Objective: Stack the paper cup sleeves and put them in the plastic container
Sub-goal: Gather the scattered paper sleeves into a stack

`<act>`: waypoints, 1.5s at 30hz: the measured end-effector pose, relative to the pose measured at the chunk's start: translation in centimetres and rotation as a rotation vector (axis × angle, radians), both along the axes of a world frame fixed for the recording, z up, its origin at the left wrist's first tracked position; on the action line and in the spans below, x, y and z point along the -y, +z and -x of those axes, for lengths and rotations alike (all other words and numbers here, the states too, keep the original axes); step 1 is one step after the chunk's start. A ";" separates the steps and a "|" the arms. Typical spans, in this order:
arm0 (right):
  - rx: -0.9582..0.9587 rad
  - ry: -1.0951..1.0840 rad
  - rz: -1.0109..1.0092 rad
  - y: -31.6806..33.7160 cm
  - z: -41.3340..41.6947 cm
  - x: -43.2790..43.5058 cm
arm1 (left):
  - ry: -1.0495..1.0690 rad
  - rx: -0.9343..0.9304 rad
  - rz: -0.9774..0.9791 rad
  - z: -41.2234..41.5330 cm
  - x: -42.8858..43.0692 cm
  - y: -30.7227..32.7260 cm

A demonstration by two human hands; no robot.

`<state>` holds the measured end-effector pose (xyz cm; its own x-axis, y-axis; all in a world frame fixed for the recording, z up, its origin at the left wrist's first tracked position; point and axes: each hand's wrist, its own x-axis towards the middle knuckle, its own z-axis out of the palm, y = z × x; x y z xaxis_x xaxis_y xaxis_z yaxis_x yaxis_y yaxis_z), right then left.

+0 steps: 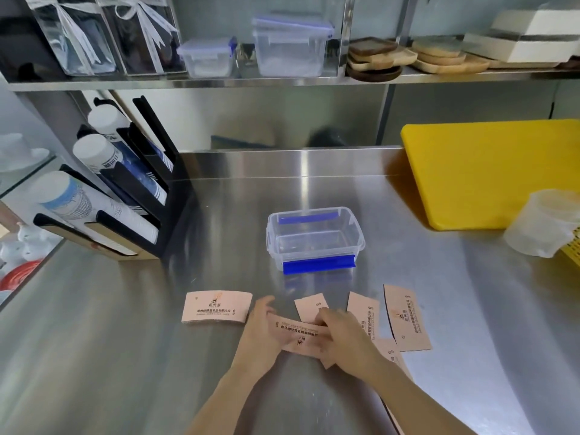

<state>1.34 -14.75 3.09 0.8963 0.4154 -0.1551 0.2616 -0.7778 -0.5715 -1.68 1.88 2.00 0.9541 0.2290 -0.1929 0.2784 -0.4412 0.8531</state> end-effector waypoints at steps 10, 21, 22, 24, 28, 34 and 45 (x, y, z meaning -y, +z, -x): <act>-0.132 -0.177 -0.192 1.6 -0.4 -0.4 | 0.078 0.060 0.256 -1.4 -1.3 3.8; 0.140 -0.108 -0.495 4.5 -2.1 -2.0 | -0.210 0.235 -0.180 -2.9 -0.7 7.4; 0.073 -0.185 -0.588 4.6 -2.1 -1.9 | -0.129 0.256 -0.078 -2.7 -0.9 7.0; -0.072 -0.313 -0.801 4.3 -2.0 -1.7 | -0.010 0.226 0.089 -2.5 -1.4 6.2; -0.277 -0.434 -0.989 3.0 -2.0 -1.2 | 0.107 0.101 0.329 -2.3 -2.2 4.1; -0.342 -0.453 -0.712 1.5 -2.1 -1.1 | 0.258 0.135 0.432 -2.0 -2.5 2.8; -0.171 0.289 0.265 1.7 -5.8 -0.3 | 0.483 0.162 0.432 -1.6 -3.5 0.0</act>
<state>7.12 -14.41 4.81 0.7012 0.5713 -0.4266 0.4091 -0.8124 -0.4156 -0.10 5.37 2.01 0.7884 0.5723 -0.2257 0.2120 0.0918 0.9730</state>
